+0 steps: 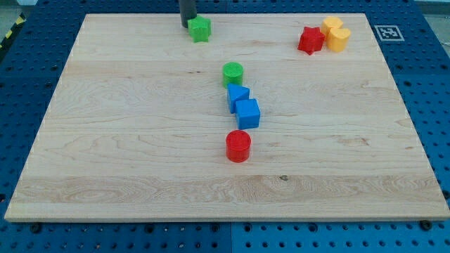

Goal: Move the green star closer to green circle

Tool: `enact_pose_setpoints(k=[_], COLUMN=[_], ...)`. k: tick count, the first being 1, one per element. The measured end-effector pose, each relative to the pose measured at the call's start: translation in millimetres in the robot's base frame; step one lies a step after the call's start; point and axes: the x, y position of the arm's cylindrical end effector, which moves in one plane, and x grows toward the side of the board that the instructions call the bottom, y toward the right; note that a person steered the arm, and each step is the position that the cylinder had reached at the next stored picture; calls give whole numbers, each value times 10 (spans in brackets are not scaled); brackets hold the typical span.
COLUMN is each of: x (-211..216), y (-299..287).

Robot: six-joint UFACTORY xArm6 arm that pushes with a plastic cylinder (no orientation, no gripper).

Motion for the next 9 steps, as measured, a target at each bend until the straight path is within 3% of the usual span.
enact_pose_setpoints(k=[3,5,7,9], x=[572,562,278,420], y=[605,656,729,995])
